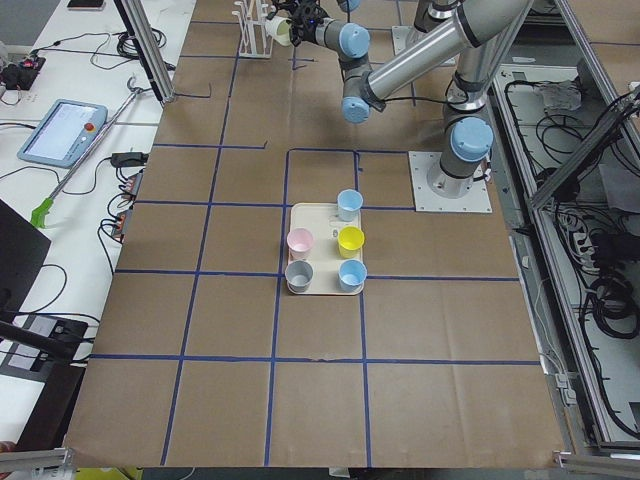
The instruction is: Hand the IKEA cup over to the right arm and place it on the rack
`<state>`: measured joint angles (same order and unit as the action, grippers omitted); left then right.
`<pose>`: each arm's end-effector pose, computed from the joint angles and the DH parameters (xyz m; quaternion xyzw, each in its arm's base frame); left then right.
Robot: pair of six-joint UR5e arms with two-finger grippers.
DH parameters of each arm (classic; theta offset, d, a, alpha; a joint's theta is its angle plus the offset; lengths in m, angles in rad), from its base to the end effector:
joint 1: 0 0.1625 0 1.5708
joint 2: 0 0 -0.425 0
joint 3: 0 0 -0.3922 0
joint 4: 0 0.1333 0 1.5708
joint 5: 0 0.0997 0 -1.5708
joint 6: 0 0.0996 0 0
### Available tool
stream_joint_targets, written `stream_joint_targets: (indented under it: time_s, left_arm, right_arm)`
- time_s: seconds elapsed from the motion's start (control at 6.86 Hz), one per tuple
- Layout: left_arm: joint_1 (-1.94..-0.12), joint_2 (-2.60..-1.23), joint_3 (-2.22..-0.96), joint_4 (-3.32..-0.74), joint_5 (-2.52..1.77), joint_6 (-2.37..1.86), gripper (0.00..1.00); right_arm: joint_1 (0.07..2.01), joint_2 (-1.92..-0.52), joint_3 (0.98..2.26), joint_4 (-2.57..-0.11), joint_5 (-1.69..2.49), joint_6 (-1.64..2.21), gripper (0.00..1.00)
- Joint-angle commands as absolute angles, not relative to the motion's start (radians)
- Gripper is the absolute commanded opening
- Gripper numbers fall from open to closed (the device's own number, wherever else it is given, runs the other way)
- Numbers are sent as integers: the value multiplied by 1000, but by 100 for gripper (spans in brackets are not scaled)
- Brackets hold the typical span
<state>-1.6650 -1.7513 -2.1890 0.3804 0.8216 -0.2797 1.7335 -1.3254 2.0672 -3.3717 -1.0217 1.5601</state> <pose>-0.2432 -0.4361 0.3611 -0.1262 -0.7955 0.4412 0.3957 0.2663 -0.4785 0.3551 0.4295 0.7241 -0.1392 0.5213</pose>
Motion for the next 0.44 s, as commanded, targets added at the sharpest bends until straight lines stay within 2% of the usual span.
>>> stream_joint_targets:
  time_s: [0.0,0.29]
  left_arm:
    - [-1666,-1750,-2189,380,822,-287,3]
    - [-1664,-1750,-2189,380,821,-288,3]
  right_arm:
    - [1735,-1327,2068,-3372,-1019,1560,64]
    - [1736,-1330,2068,-3372,-1019,1562,56]
